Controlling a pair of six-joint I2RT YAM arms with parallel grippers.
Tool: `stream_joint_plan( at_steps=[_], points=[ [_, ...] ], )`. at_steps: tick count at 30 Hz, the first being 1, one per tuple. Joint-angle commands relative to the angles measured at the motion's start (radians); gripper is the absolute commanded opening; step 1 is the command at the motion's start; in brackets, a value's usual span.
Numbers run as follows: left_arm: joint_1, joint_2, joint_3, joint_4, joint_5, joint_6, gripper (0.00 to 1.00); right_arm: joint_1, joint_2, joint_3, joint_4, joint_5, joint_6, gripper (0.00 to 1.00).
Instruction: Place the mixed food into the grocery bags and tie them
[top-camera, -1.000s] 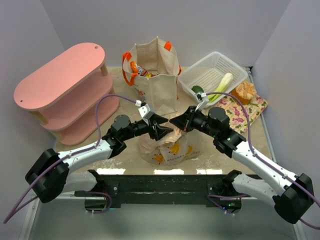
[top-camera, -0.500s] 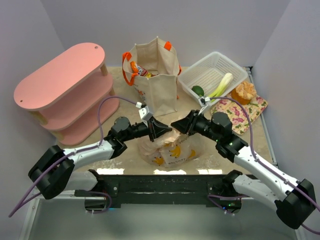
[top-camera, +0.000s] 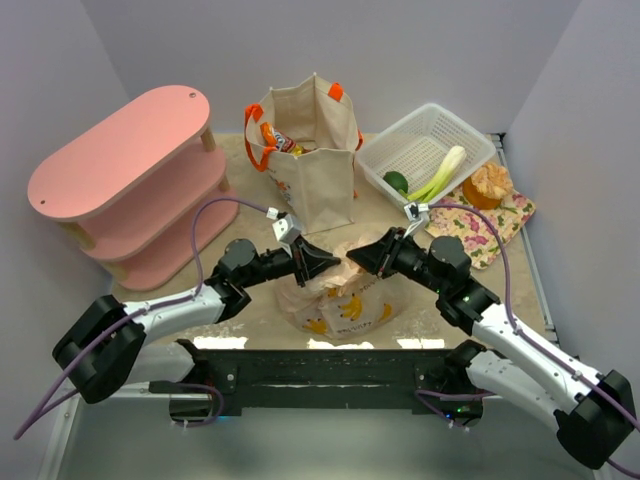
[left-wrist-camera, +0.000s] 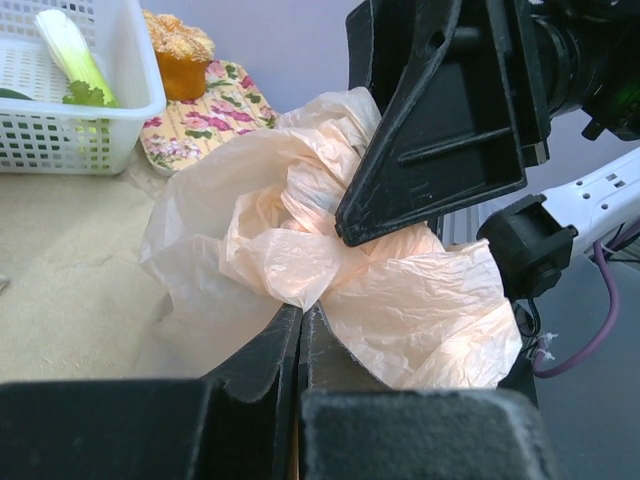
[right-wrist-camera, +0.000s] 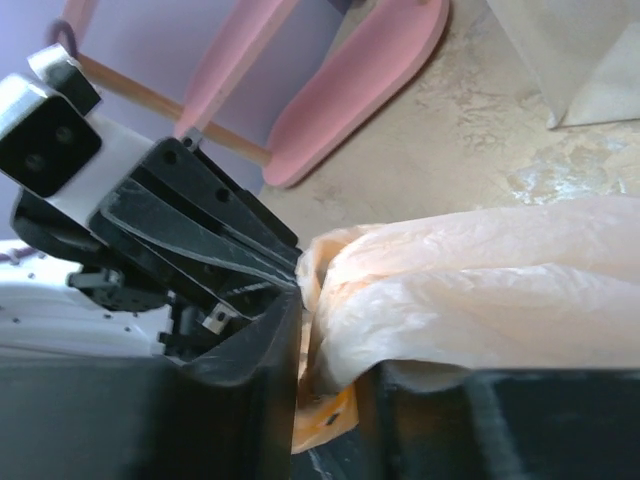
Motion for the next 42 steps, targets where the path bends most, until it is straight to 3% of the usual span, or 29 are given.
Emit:
stream_joint_plan(
  at_steps=[1,2,12,17,20,23,24,27,28,33,36,40,42],
  points=[
    [-0.002,-0.038,-0.008,0.049,-0.023,-0.010,0.00,-0.005,-0.015,-0.023,0.048,0.017,0.016,0.12],
    [-0.004,-0.044,-0.017,0.047,-0.026,-0.017,0.00,-0.005,-0.015,-0.029,0.054,0.024,0.019,0.00],
    [-0.093,-0.087,-0.166,0.090,-0.204,-0.167,0.00,-0.005,-0.087,-0.053,0.090,0.089,0.010,0.00],
    [-0.171,0.031,-0.158,0.214,-0.171,-0.224,0.00,-0.005,-0.024,-0.058,0.229,-0.067,-0.032,0.00],
    [-0.172,0.075,-0.149,0.285,-0.118,-0.248,0.00,-0.006,0.025,-0.021,0.229,-0.156,-0.092,0.00],
    [-0.154,0.014,-0.138,0.216,-0.129,-0.219,0.26,-0.006,0.020,-0.009,0.185,-0.163,-0.125,0.00],
    [-0.148,-0.015,-0.134,0.179,-0.138,-0.190,0.47,-0.005,0.016,-0.009,0.177,-0.163,-0.133,0.00],
    [-0.123,-0.148,-0.111,0.011,-0.181,-0.111,0.69,-0.005,0.006,-0.013,0.170,-0.160,-0.135,0.00],
    [-0.117,-0.215,-0.098,-0.069,-0.201,-0.089,0.71,-0.005,0.013,-0.013,0.168,-0.164,-0.139,0.00],
    [-0.056,-0.319,-0.065,-0.191,-0.151,-0.015,0.76,-0.006,0.072,-0.039,0.263,-0.228,-0.106,0.00],
    [-0.002,-0.302,-0.063,-0.131,-0.027,-0.056,0.68,-0.005,0.089,-0.050,0.323,-0.258,-0.081,0.00],
    [0.038,-0.219,-0.043,0.010,0.176,-0.110,0.64,-0.006,0.098,-0.038,0.340,-0.310,-0.076,0.00],
    [0.045,-0.193,-0.026,0.018,0.210,-0.122,0.63,-0.005,0.102,-0.029,0.346,-0.327,-0.073,0.00]
  ],
)
